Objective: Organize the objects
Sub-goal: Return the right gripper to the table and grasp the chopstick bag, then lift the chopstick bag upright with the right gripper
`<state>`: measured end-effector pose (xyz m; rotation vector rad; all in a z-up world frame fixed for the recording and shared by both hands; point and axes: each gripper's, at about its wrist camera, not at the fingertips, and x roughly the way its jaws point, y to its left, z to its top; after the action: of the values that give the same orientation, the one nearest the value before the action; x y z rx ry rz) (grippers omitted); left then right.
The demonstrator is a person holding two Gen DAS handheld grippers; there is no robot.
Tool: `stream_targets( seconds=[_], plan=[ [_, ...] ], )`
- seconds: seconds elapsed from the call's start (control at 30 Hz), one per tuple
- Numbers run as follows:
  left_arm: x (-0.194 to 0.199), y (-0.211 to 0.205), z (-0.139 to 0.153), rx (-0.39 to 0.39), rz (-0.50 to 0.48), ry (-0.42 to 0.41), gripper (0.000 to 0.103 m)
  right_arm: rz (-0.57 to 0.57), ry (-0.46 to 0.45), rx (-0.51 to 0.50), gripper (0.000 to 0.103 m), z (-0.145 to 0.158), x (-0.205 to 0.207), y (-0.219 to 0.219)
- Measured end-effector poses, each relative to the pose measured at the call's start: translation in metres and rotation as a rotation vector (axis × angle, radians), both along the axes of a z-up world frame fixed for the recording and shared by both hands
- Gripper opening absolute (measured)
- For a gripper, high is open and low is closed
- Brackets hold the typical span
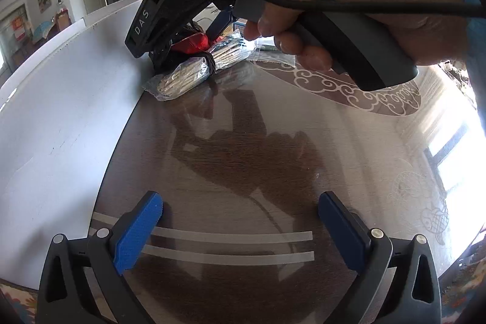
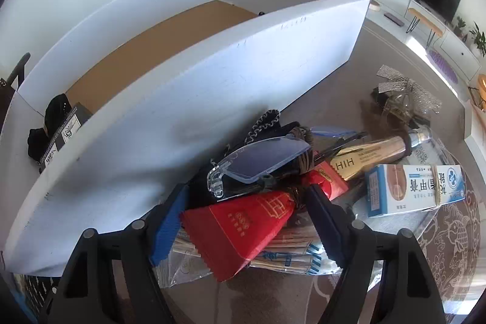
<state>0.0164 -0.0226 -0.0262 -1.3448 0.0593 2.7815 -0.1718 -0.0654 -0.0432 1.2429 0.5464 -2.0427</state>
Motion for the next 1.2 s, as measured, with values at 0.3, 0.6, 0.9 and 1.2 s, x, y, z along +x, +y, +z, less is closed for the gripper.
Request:
stream_targets(
  seconds=[0.3, 0.6, 0.9, 1.2],
  plan=[
    [-0.005, -0.003, 0.0, 0.0, -0.005, -0.011, 0.103, 0.097, -0.021, 0.105, 0.052, -0.015, 0.054, 0.078],
    [-0.009, -0.004, 0.001, 0.001, 0.002, 0.001, 0.103, -0.239, 0.08, -0.132, 0.078, 0.022, 0.097, 0.223],
    [-0.004, -0.002, -0.001, 0.002, 0.004, 0.007, 0.103, -0.616, -0.135, -0.278, 0.094, 0.015, 0.135, 0.243],
    [-0.005, -0.002, -0.002, 0.003, 0.0, 0.004, 0.103, -0.6, -0.042, -0.111, 0.102, -0.019, 0.12, 0.192]
  ],
)
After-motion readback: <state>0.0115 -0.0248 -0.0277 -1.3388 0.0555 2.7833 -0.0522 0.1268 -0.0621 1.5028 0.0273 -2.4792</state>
